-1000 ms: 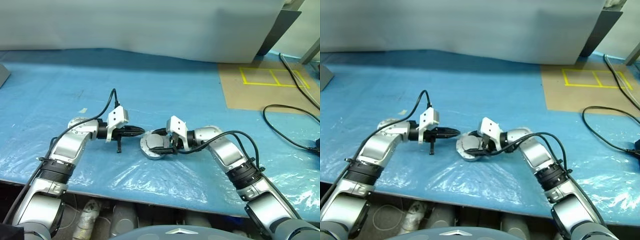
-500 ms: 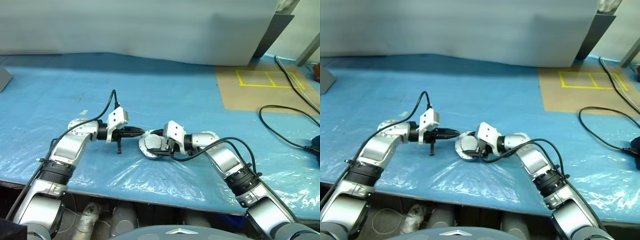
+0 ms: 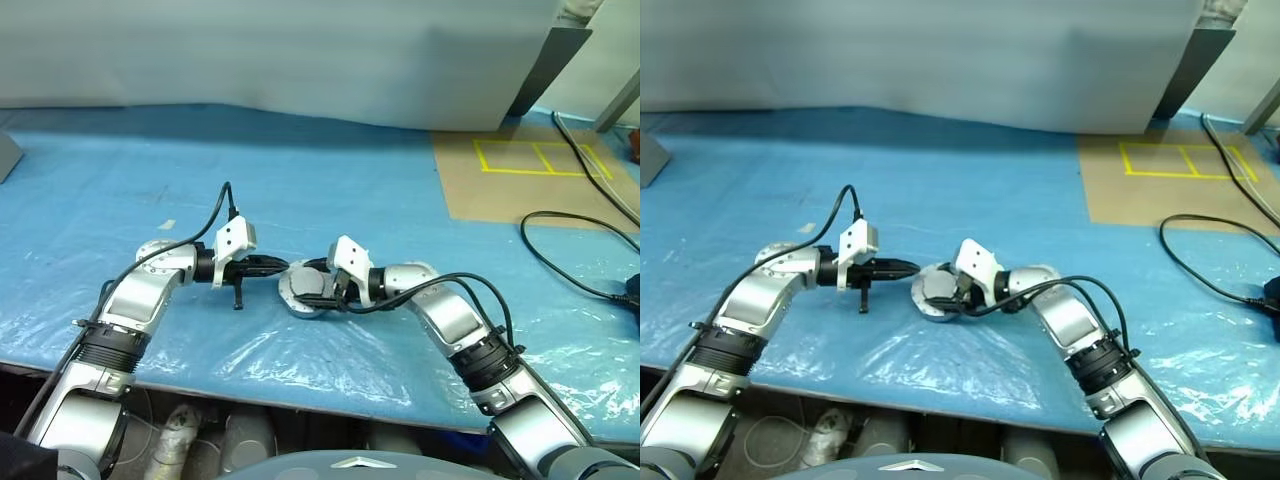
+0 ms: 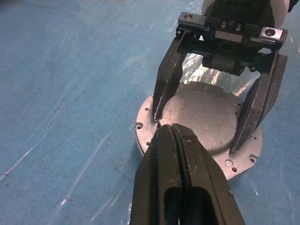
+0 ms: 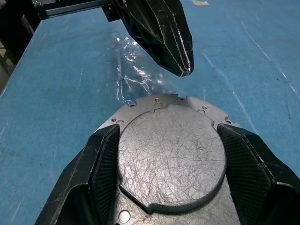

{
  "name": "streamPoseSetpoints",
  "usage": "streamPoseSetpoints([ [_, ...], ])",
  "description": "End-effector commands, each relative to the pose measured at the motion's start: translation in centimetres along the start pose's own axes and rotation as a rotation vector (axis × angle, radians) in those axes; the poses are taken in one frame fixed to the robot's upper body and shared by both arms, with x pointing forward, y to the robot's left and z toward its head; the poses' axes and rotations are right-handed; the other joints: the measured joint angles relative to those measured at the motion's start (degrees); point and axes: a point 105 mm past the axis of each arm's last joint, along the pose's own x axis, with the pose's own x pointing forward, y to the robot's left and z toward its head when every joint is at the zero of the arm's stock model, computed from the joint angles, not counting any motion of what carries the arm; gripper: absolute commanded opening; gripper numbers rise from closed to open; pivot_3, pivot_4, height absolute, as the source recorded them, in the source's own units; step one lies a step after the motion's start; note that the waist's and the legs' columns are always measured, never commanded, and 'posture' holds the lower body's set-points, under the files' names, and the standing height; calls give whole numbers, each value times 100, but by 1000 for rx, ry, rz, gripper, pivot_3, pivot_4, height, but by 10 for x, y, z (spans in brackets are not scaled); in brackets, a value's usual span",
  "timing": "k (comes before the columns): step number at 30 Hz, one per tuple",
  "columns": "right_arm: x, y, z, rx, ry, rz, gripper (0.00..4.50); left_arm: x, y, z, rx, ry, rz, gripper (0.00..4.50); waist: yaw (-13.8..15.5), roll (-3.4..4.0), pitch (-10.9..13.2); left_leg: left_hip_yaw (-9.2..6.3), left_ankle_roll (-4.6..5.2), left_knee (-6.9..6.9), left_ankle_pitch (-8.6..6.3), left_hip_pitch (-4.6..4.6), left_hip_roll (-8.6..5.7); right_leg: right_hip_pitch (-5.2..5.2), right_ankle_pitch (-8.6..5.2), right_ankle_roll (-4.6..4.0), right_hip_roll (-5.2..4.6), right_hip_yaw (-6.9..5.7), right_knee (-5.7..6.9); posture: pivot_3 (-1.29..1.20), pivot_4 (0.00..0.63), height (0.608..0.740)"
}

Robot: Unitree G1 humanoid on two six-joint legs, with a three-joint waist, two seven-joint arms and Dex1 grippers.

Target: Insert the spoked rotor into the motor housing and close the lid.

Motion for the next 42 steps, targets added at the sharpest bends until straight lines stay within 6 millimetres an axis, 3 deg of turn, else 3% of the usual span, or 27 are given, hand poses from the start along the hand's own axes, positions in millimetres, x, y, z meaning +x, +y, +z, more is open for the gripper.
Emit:
streamPoseSetpoints([
  [1, -1, 21, -81, 227, 297, -18, 2952, -1, 1, 12, 47, -32, 8, 0, -5, 0, -5, 2, -1, -2, 0, -6, 0, -6, -1, -1, 1, 0, -1, 0, 150, 740],
  [9, -9, 19, -110, 31, 445, -51, 2952, 0, 0, 10, 51, -25, -5, 0, -114, 1, -46, 15, -2, -22, 0, 5, -3, -1, -13, 3, 6, 26, -2, 0, 150, 740],
  [13, -10, 2, -95, 157, 359, -110, 2952, 0, -1, 9, 50, -20, -6, 0, -110, 4, -45, -1, -1, -30, -1, 21, -10, -6, -15, 6, 4, 42, -3, 0, 150, 740],
  [17, -11, 2, -76, 246, 283, -70, 2952, -4, -2, 4, 49, 8, -23, 0, -86, 4, -42, -2, 0, -30, -1, 10, -14, -23, -15, 6, 3, 47, -6, 0, 150, 740],
  [34, -13, 7, -70, 228, 273, -69, 2952, 8, -6, -24, 79, 104, -64, 0, 2, -1, -47, 52, -21, -29, 11, -4, -11, -28, -19, 14, 6, 49, -6, 0, 150, 740],
  [42, -11, 5, -44, 119, 183, -59, 2952, 13, -12, -23, 97, 117, -104, 0, 20, 0, -47, 56, -9, -28, 4, -12, -13, -26, -21, 17, 4, 49, -14, 0, 150, 740],
])
